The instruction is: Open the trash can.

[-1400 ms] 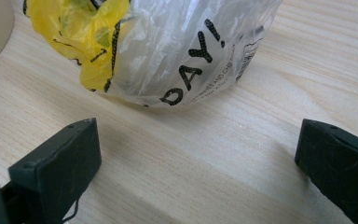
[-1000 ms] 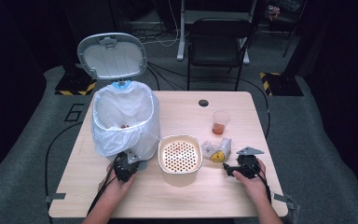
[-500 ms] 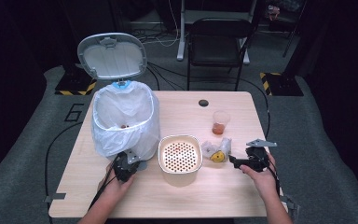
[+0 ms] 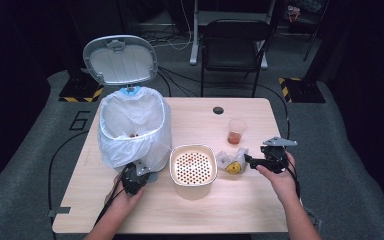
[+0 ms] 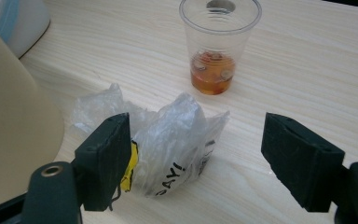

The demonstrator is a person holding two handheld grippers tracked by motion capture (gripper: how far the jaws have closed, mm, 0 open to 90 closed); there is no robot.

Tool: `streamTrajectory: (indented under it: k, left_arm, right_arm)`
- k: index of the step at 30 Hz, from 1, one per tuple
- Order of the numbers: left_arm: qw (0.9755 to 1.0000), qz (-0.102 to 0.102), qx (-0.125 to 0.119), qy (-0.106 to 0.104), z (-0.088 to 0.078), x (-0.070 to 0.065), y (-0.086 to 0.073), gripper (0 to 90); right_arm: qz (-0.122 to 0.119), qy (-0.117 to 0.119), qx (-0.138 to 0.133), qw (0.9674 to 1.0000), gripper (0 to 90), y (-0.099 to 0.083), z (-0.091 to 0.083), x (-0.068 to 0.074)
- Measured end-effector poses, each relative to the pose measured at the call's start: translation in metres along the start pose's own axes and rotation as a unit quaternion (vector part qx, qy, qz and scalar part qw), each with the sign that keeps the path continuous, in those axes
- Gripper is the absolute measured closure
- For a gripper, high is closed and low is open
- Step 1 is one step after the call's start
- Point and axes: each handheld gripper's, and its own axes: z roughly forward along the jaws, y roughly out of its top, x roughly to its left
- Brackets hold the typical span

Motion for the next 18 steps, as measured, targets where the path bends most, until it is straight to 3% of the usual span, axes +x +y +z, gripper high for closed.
streamTrajectory:
  k: [7, 18]
  left_arm:
    - [1.0, 0.0, 0.001, -0.001, 0.0, 0.0, 0.0, 89.8]
    - [1.0, 0.0, -0.002, -0.004, 0.0, 0.001, -0.001, 89.8]
  right_arm:
    - [0.008, 0.004, 0.004, 0.9999, 27.8, 0.012, 0.008, -0.003]
    - [-0.02, -0.008, 0.024, 0.9995, 18.0, 0.027, 0.033, 0.006]
